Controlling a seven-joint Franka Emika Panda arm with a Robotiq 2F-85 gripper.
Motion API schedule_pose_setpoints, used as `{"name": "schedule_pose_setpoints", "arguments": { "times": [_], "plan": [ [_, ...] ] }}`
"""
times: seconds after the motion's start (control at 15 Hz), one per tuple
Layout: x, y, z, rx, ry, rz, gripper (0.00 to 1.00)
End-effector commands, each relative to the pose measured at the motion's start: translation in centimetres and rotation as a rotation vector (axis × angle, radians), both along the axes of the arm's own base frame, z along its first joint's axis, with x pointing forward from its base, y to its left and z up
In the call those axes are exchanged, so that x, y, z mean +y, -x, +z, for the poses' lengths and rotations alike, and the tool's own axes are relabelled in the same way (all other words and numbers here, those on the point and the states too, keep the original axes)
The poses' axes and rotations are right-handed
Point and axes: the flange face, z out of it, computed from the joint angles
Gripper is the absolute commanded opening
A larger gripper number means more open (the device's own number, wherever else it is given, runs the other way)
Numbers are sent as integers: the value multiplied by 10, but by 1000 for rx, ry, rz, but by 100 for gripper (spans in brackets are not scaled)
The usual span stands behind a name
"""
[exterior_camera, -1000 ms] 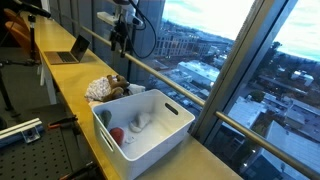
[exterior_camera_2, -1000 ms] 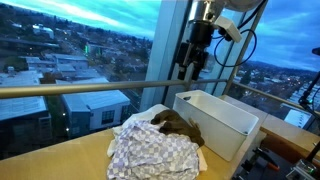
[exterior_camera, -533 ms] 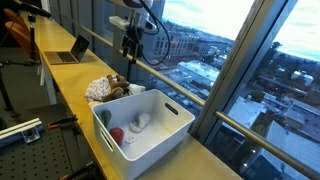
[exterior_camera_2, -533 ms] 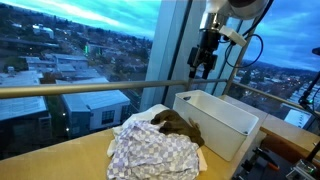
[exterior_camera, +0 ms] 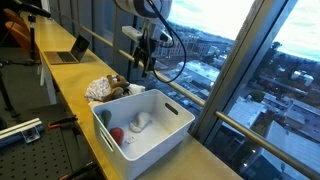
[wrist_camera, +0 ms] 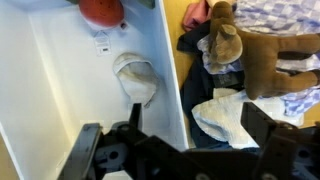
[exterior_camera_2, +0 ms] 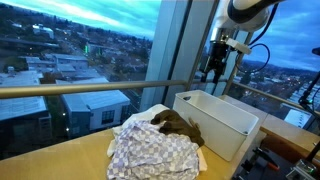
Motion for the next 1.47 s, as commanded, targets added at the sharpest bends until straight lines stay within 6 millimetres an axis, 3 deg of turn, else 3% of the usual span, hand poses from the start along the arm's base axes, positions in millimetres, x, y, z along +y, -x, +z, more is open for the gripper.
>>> {"name": "schedule_pose_setpoints", "arguments": {
  "times": [0.0, 0.6, 1.0, 1.4],
  "plan": [
    [-35, 7, -22, 23, -36, -26, 100],
    [-107, 32, -76, 89, -61, -91, 100],
    [-133, 50, -143, 130, -46, -128, 100],
    [-138, 68, -211, 196, -59, -159, 100]
  ]
}}
